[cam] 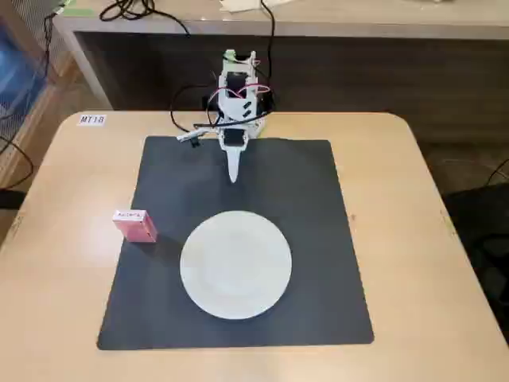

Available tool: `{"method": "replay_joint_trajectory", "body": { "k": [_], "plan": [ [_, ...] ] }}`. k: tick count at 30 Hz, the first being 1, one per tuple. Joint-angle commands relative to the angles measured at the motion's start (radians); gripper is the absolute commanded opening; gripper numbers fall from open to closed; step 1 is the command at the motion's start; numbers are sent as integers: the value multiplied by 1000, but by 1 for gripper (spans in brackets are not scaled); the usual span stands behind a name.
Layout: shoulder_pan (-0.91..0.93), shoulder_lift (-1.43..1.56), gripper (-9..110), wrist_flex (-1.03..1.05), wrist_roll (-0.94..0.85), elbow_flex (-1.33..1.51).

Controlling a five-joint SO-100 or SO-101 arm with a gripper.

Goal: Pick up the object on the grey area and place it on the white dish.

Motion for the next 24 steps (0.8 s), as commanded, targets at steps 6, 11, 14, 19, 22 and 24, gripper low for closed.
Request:
{"method": "replay_joint_trajectory", "body": {
  "k": [6,11,14,19,22,24],
  "plan": [
    [-5,23,0,-104,-23,40],
    [-3,23,0,-100,-26,38],
    [-28,23,0,-95,-71,-48],
    [-11,-175,0,-94,-123,-491],
    [-3,-420,0,-63,-175,-785],
    [35,-538,0,-61,-183,-936]
  ]
}}
